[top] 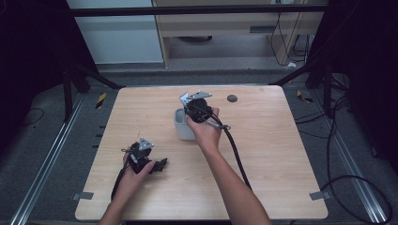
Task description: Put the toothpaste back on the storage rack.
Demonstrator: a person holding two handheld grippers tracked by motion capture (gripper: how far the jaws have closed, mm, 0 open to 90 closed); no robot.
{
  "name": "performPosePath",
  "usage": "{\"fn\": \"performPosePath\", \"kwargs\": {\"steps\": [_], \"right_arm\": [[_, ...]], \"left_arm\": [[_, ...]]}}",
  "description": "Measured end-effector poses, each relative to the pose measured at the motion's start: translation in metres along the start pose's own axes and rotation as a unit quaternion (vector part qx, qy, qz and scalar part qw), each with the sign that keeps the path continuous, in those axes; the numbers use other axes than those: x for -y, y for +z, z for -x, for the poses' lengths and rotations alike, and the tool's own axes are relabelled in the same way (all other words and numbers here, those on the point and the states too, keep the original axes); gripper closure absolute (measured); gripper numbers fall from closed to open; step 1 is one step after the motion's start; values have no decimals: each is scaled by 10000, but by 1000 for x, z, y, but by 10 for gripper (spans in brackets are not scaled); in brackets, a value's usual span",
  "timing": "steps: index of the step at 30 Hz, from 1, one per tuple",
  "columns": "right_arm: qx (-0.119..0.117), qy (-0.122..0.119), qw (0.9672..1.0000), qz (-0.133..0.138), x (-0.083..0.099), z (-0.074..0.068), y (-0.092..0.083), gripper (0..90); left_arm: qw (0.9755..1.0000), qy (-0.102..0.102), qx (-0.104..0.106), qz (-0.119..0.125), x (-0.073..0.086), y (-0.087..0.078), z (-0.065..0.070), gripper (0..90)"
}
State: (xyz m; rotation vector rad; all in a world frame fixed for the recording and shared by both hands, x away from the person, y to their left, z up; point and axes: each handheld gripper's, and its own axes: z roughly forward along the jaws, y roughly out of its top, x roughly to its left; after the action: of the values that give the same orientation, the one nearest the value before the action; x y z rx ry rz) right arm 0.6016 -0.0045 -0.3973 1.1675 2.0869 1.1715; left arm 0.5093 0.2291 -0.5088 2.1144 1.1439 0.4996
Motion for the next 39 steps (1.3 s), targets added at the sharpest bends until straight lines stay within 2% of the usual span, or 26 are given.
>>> {"fn": "performPosePath", "kwargs": {"steps": [21,39], "right_arm": [[-62,10,10000,52,1,2,-7,743],[-46,10,9999,110,5,5,-23,723]], "left_arm": [[10000,0,1,0,0,0,0,0],[10000,35,8,-23,0,0,0,0]]}}
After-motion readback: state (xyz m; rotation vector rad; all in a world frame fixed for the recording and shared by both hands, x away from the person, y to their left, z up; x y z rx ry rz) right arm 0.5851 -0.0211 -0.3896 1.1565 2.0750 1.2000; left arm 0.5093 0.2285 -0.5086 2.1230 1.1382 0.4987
